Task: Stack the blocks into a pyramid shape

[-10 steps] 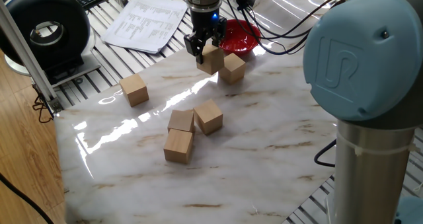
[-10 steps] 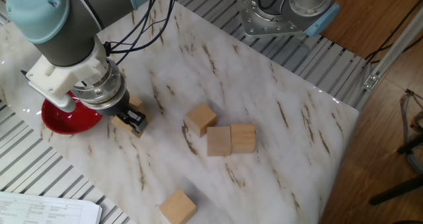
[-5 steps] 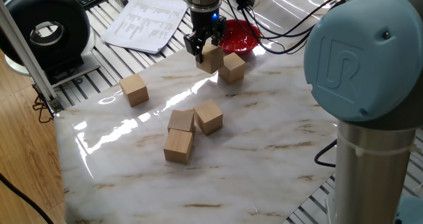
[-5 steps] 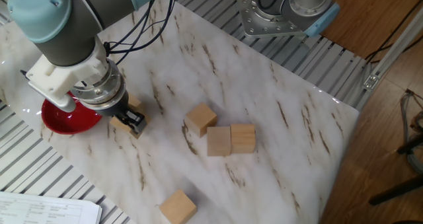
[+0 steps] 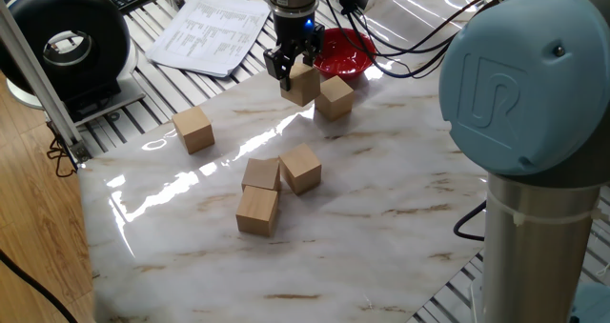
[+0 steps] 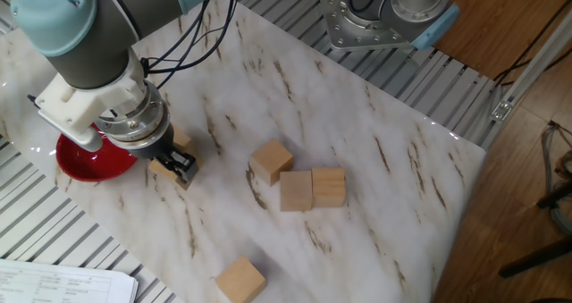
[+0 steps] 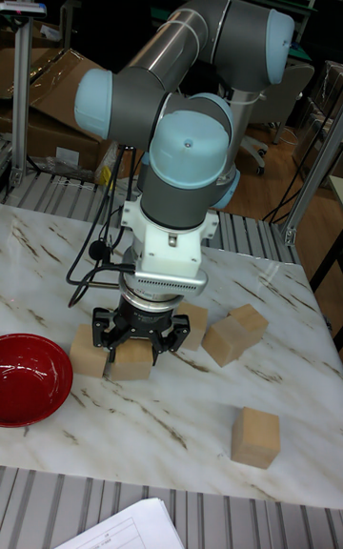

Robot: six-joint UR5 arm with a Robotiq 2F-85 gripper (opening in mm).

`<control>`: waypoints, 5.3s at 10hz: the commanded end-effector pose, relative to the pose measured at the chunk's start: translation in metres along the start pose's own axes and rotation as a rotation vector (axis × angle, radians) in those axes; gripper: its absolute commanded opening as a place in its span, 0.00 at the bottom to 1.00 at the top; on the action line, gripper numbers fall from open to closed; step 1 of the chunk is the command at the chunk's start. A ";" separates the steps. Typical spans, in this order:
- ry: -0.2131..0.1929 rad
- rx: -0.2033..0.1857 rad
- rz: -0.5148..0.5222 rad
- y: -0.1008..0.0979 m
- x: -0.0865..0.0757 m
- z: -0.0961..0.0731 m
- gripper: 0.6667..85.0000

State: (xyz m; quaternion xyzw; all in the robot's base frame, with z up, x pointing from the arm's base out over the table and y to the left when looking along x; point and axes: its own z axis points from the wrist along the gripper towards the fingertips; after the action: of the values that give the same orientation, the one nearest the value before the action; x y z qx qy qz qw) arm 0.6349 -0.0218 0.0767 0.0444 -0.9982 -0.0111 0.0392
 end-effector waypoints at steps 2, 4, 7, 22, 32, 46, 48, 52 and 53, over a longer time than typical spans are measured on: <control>0.007 -0.006 -0.015 0.001 0.002 -0.001 0.43; 0.009 0.006 -0.017 -0.003 0.002 -0.001 0.42; 0.004 0.005 -0.013 -0.002 0.001 -0.001 0.42; 0.030 -0.033 0.081 0.004 0.014 -0.002 0.40; 0.057 0.003 0.160 -0.003 0.015 0.002 0.37; 0.035 -0.019 0.146 -0.004 0.011 0.013 0.35; 0.034 -0.023 0.146 -0.005 0.011 0.014 0.35; 0.032 -0.026 0.146 -0.005 0.009 0.017 0.35; 0.032 -0.026 0.146 -0.005 0.008 0.017 0.35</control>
State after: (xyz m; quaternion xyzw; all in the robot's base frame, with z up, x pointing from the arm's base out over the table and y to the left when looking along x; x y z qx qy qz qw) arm 0.6234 -0.0295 0.0605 -0.0264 -0.9979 -0.0134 0.0583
